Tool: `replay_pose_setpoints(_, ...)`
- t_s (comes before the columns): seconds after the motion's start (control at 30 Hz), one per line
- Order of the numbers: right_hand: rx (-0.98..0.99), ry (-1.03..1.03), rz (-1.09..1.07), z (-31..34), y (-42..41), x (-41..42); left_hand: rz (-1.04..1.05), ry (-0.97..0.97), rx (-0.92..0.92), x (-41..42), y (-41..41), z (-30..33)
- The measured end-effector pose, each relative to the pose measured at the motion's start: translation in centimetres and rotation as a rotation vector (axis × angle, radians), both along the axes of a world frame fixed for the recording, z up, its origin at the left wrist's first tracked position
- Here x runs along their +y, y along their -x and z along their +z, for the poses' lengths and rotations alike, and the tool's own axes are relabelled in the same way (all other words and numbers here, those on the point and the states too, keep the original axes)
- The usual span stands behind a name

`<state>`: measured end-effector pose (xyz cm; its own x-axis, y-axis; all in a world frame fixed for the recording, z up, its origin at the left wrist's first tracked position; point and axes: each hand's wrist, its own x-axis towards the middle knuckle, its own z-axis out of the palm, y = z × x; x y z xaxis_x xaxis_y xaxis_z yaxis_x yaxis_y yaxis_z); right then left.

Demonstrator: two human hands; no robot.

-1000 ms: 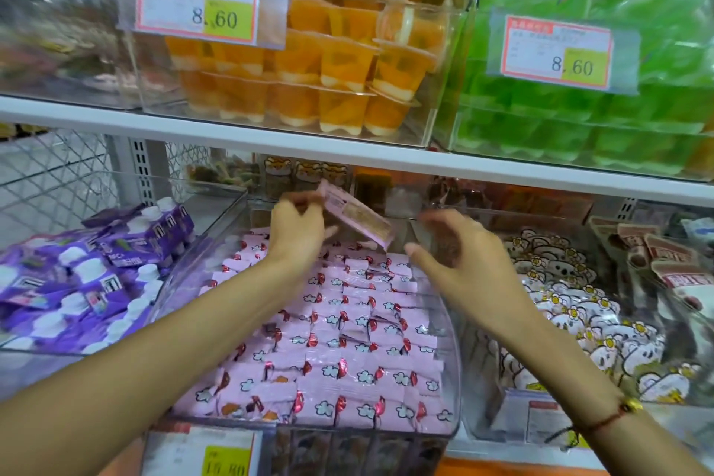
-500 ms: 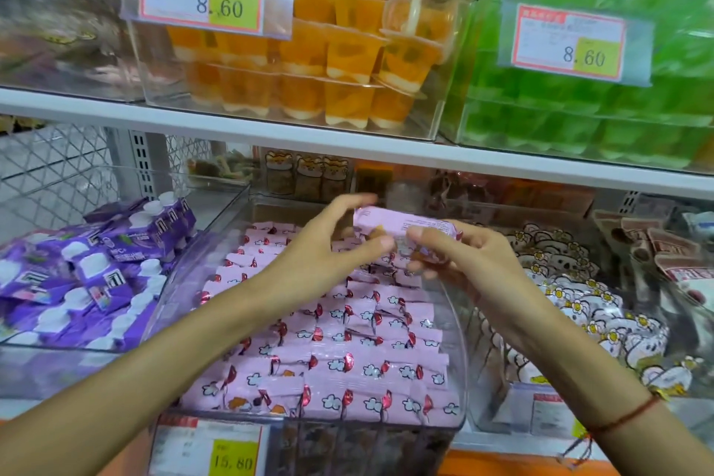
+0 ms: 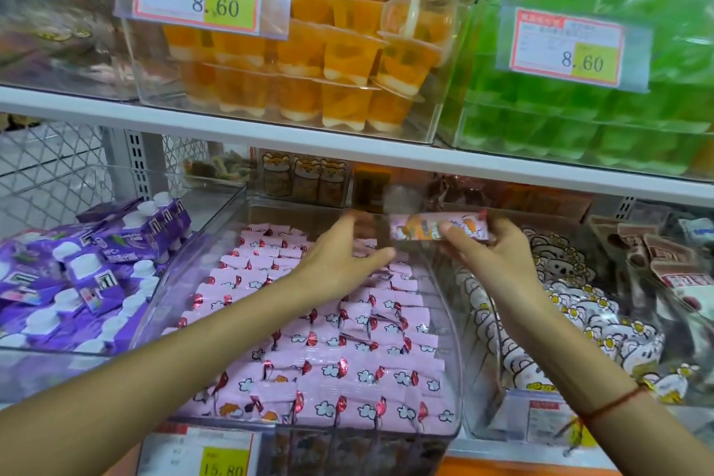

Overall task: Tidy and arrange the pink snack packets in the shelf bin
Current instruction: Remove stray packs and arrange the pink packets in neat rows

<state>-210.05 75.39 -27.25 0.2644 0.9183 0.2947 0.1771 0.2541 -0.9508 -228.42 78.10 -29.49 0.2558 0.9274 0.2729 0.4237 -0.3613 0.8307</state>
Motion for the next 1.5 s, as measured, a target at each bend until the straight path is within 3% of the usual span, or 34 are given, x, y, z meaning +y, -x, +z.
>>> replay_pose_setpoints(0.13,-0.131,-0.053,-0.161,0.2,-0.3,2.3,-0.076,-0.035,0.431,3.4,-1.2,-0.5)
replay_pose_setpoints(0.27,-0.379,-0.092,-0.202,-0.2,0.1,4.0,-0.177,-0.074,0.684,4.9,-1.6,-1.5)
replay_pose_setpoints(0.53,-1.156,-0.260,-0.171,0.9,1.3,5.5,-0.283,-0.137,0.739,5.1,-0.6,-1.5)
replay_pose_setpoints(0.7,-1.496,0.115,-0.073,0.4,3.6,7.9,-0.181,-0.168,0.685,5.3,0.8,-1.8)
replay_pose_setpoints(0.77,-1.502,0.184,0.003,0.4,3.8,8.5,-0.167,-0.162,0.656,5.4,1.5,-1.8)
replay_pose_setpoints(0.9,-1.297,0.198,0.096,1.0,2.5,6.8,-0.140,-0.168,0.575,5.7,1.7,-1.6)
replay_pose_setpoints(1.0,-1.230,0.158,-0.014,0.1,0.8,3.5,-0.164,-0.187,0.576,6.2,0.4,-1.5)
replay_pose_setpoints(1.2,-1.055,0.028,0.031,-1.3,-0.5,-0.7,-0.161,-0.259,0.850,7.0,-2.1,-2.0)
replay_pose_setpoints(1.5,-1.008,-0.060,0.056,-1.8,-0.6,-0.7,-0.179,-0.238,1.017,7.6,-2.4,-2.1)
